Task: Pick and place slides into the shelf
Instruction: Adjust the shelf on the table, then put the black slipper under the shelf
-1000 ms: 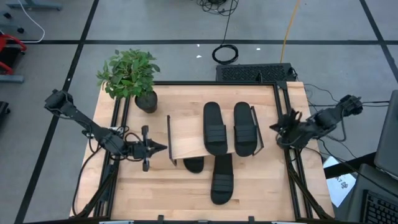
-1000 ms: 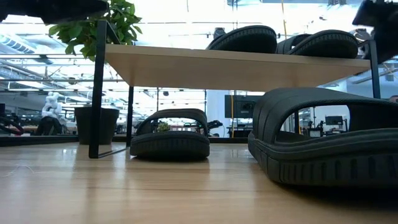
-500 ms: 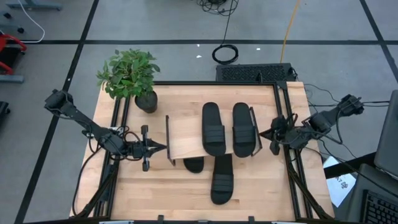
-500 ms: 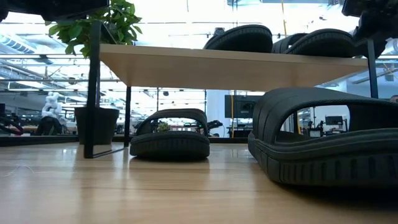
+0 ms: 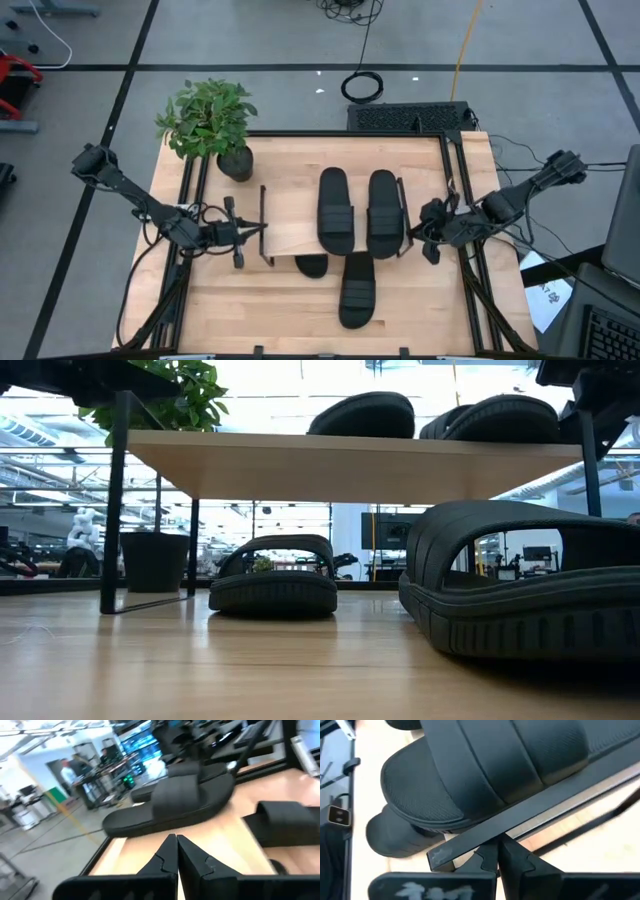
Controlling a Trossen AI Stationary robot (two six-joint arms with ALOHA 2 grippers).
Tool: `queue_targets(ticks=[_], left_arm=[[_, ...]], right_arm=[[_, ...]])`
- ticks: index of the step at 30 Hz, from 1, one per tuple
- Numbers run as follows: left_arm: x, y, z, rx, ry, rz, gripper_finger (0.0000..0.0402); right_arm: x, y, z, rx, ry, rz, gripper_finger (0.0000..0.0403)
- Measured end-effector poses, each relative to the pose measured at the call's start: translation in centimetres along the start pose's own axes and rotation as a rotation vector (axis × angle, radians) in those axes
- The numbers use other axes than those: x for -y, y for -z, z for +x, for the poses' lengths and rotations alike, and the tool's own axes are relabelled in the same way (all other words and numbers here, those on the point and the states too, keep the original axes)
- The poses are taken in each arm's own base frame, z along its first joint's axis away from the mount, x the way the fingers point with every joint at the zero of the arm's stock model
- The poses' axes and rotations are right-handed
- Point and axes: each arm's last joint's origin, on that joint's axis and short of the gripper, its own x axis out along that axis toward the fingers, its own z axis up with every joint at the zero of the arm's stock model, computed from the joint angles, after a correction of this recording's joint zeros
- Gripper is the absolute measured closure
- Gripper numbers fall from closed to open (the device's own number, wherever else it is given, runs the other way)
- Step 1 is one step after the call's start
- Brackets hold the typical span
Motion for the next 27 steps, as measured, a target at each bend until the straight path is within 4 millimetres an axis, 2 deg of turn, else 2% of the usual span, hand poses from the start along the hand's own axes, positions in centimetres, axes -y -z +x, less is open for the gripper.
queue_targets(ticks=[10, 13, 21, 27], left_arm=[[0.0, 0.0, 0.0, -0.007, -0.014, -0.006, 0.0397], [0.0, 0.0, 0.0, -0.006, -0.014, -0.001, 0.04], [0.0, 0.0, 0.0, -0.006, -0.014, 0.069, 0.0373], [0.0, -0.5, 0.0, 0.055, 0.036, 0.12, 0.0371]], right_arm=[[-0.8, 0.0, 0.7, -0.02, -0.029, -0.032, 0.0403], [-0.8, 0.0, 0.6, 0.021, 0.002, -0.063, 0.0403], [0.0, -0.3, -0.8, 0.11, 0.01, -0.101, 0.0403], [0.7, -0.7, -2.0, 0.222, 0.031, -0.12, 0.0403]])
